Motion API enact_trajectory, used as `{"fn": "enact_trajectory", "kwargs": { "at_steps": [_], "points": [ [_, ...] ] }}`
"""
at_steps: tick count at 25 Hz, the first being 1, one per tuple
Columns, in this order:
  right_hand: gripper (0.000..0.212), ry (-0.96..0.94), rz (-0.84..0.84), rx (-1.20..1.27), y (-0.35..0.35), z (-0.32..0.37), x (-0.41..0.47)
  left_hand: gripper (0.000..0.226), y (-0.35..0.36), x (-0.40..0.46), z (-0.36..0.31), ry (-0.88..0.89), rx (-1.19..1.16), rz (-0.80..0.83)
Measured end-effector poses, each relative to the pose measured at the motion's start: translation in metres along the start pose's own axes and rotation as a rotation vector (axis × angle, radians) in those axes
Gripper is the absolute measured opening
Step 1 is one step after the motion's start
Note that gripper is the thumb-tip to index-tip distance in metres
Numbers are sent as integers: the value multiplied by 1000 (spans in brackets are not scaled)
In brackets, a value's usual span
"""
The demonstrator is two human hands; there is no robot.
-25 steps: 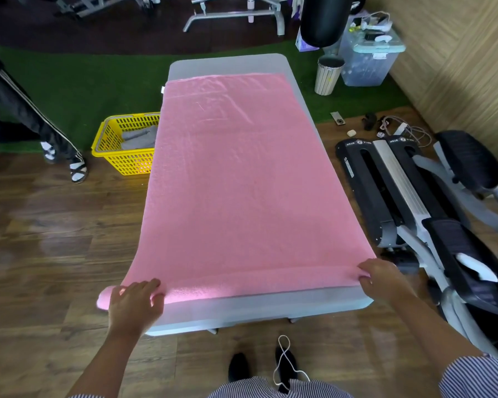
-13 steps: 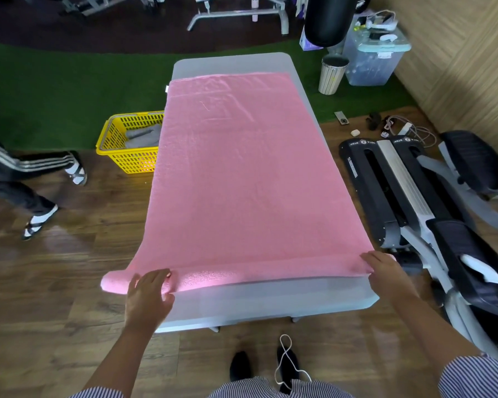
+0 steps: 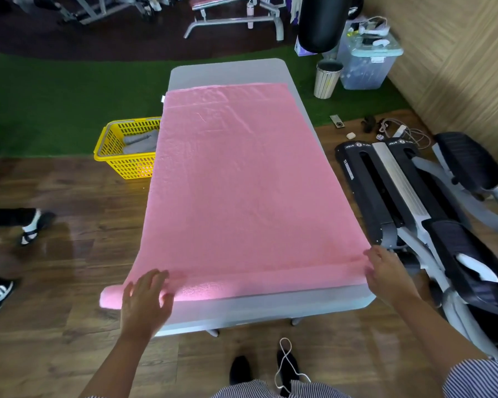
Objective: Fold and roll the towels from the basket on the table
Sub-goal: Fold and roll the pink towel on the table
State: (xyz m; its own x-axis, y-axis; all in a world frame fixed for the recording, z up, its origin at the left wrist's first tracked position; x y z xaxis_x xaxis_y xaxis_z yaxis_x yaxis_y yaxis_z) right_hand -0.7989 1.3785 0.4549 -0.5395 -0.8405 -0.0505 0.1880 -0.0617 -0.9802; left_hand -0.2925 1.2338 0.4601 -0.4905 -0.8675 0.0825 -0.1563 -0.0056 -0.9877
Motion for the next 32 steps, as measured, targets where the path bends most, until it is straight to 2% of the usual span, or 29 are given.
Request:
{"fn": "enact_trajectory", "kwargs": {
  "at_steps": [3, 6, 8, 12, 15, 19, 23, 27, 29, 32],
  "points": [
    [21, 23, -25, 98, 0, 3, -1, 41, 5, -5, 0, -34, 5, -10],
    [43, 7, 32, 131, 13, 2, -8, 46, 10, -7, -3, 71, 30, -25],
    [51, -23, 13, 110, 10, 4, -3, 32, -1, -5, -3, 74, 83, -63],
    [47, -195, -57, 17, 4, 36, -2, 38, -11, -13, 10, -56, 146, -89],
    [44, -120, 12, -4, 18, 33, -2, 42, -4, -20, 11, -104, 91, -141],
    [34, 77, 91, -23, 11, -1, 6, 39, 2, -4, -10, 14, 77, -182],
    [31, 70, 207, -87, 10, 2, 5, 39, 3, -7, -8, -7, 86, -126],
    [36, 32, 69, 9, 3, 9, 4, 36, -1, -13, 0, -51, 76, -174],
    [25, 8, 17, 79, -2, 10, 0, 34, -3, -15, -3, -30, 60, -232],
    [23, 0, 33, 165, 1, 14, -8, 37, 0, -20, -6, 33, 26, -235]
  ]
}}
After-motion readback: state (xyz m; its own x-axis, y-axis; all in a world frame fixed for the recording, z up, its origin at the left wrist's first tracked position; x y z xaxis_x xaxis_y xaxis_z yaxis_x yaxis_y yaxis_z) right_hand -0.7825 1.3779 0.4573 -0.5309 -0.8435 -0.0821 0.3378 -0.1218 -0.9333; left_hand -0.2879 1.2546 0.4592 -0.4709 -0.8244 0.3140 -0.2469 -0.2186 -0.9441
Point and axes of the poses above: each hand's wrist, its own x-axis towards the middle knuckle, its own y-axis out of the palm, z = x × y, the point moved 5 cm from there along x, towards the middle knuckle, and after that the axes turned 10 degrees about y, right-handed, at the moved point
